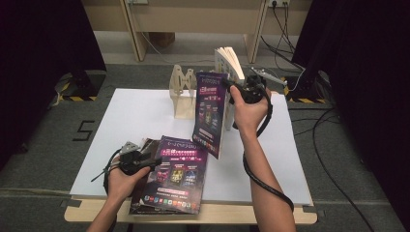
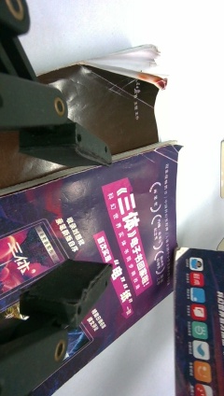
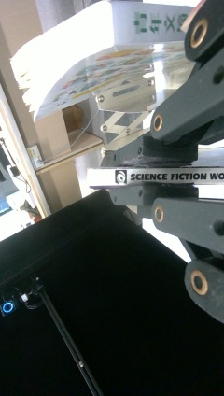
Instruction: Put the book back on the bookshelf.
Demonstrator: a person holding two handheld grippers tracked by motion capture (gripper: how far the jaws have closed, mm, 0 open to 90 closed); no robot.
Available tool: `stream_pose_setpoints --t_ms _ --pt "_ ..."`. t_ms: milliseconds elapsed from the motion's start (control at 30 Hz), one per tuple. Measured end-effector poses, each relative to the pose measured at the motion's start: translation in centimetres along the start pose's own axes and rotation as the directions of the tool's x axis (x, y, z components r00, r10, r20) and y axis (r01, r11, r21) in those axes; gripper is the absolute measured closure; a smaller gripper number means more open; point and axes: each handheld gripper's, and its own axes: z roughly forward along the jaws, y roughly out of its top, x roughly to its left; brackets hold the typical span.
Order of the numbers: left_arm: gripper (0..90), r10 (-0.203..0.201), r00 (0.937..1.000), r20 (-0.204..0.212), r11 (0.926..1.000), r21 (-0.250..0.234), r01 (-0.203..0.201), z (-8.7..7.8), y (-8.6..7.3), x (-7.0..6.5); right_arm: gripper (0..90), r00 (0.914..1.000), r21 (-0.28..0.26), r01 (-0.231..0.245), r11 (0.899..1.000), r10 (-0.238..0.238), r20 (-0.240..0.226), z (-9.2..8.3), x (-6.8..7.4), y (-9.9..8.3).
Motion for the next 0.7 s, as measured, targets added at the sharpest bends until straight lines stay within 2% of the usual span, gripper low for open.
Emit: stream_pose_setpoints --t_ms 700 --pt "40.5 0.002 1.0000 0.001 1.0000 -0.001 -0.002 0.0 0.0 0.1 83.1 0.9994 -0.035 0.029 0.999 -0.029 0.018 0.9 0.7 1.2"
